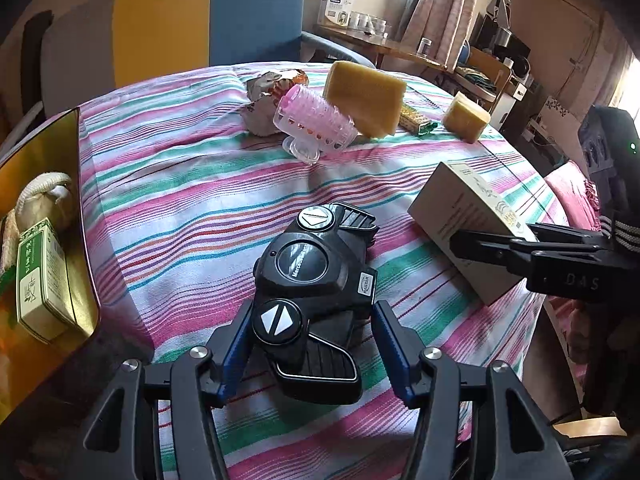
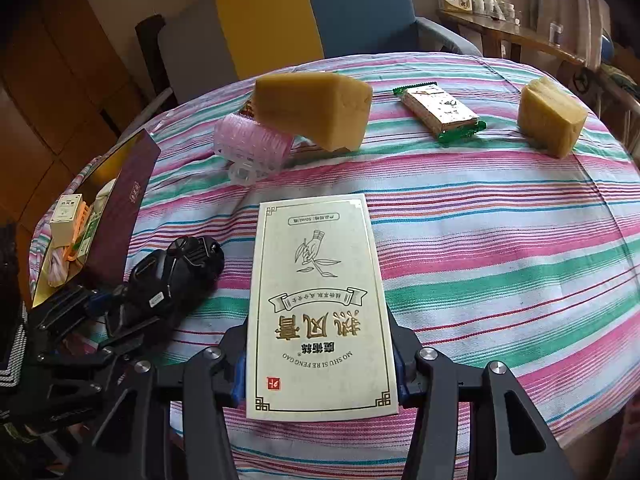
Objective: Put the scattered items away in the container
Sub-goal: 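Carry both items over the gold tray and open both tools to release them, then swing both tools back from the gold tray toward the yellow sponges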
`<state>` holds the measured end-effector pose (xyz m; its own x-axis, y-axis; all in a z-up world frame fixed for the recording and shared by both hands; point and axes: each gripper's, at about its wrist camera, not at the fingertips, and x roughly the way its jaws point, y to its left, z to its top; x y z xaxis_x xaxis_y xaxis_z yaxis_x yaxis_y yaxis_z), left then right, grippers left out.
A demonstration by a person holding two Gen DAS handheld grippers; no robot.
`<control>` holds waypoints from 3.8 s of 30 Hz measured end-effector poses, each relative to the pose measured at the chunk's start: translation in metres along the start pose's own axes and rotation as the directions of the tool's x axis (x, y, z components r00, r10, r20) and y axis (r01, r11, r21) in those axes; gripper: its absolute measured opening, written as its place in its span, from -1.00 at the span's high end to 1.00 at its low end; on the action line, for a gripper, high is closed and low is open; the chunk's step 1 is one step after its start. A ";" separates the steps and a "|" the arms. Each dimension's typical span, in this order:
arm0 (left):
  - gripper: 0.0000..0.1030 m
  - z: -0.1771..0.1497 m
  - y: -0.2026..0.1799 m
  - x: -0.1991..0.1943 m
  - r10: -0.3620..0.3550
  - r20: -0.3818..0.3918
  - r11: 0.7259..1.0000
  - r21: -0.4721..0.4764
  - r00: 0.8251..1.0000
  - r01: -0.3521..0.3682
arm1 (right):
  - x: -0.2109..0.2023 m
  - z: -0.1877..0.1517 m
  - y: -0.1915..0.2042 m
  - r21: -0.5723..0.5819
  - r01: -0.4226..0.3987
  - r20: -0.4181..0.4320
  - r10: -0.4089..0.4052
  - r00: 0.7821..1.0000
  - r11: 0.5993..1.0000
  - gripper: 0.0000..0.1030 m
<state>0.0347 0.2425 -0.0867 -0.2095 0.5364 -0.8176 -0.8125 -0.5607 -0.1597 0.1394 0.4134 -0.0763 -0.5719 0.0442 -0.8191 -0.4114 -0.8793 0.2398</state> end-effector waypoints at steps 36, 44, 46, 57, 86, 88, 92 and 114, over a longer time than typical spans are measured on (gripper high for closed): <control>-0.19 0.031 0.003 0.002 -0.040 -0.024 0.999 0.036 0.999 0.041 | 0.008 0.004 0.001 -0.002 -0.026 0.009 0.026 1.000 1.000 -0.03; -0.19 0.021 0.028 -0.058 -0.014 0.111 0.997 -0.078 0.994 0.022 | 0.003 0.013 0.039 -0.062 -0.123 0.009 0.124 0.992 0.990 -0.03; -0.19 0.019 0.037 -0.073 0.009 0.145 0.994 -0.110 0.989 0.007 | 0.002 0.016 0.057 -0.105 -0.144 0.008 0.146 0.989 0.984 -0.03; -0.20 -0.009 0.146 -0.133 0.286 0.174 0.906 -0.370 0.942 -0.207 | 0.004 0.046 0.177 -0.319 -0.308 -0.024 0.317 0.948 0.896 -0.03; -0.53 -0.024 0.136 -0.139 0.210 0.252 0.932 -0.343 0.945 -0.116 | 0.031 0.041 0.137 -0.093 -0.333 -0.057 0.329 0.943 0.938 -0.56; -0.53 -0.013 0.110 -0.125 0.143 0.234 0.962 -0.263 0.962 -0.079 | 0.029 0.038 0.105 -0.028 -0.296 -0.041 0.295 0.955 0.955 -0.57; -0.53 0.003 0.062 -0.092 0.031 0.168 0.991 -0.134 0.985 -0.009 | 0.018 0.030 0.031 0.120 -0.207 0.008 0.208 0.978 0.971 -0.61; -0.53 0.174 0.000 0.010 -0.102 0.091 0.991 -0.072 0.991 0.109 | -0.048 0.093 -0.208 0.490 -0.047 0.257 -0.093 0.962 0.870 -0.94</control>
<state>-0.0619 0.3581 0.0015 -0.1738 0.6461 -0.7432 -0.7890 -0.5429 -0.2875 0.1867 0.6386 -0.0385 -0.6946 0.2459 -0.6761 -0.6789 -0.5350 0.5029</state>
